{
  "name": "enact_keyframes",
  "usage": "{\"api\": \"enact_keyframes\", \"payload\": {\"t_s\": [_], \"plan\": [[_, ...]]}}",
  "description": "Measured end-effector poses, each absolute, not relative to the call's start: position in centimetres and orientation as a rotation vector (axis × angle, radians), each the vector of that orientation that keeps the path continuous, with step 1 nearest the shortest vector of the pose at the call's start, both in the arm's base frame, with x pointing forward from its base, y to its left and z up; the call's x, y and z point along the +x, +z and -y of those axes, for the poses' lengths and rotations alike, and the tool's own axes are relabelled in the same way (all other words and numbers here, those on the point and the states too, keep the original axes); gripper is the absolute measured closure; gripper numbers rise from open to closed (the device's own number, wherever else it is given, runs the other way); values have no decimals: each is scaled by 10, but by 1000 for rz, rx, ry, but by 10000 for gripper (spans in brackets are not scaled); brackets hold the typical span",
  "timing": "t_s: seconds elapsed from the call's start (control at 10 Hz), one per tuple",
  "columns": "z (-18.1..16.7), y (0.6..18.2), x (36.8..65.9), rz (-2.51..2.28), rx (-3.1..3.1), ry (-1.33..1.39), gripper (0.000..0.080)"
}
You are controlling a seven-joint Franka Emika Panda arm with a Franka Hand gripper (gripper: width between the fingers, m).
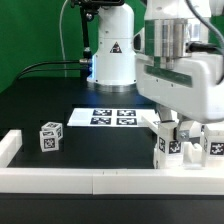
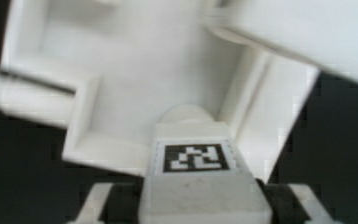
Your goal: Assemble chair
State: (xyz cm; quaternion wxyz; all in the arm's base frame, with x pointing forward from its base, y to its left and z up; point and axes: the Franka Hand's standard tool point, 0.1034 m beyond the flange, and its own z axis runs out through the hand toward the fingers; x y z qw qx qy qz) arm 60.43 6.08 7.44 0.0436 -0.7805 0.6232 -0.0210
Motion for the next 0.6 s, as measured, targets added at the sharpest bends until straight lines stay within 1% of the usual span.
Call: {"api": "enact_keyframes", "payload": {"t_s": [0.4,0.6], "plan": [[-60,74,606,-2322,-1936,-29,514],[-56,73,603,-2392,-1866,-16,514]]}}
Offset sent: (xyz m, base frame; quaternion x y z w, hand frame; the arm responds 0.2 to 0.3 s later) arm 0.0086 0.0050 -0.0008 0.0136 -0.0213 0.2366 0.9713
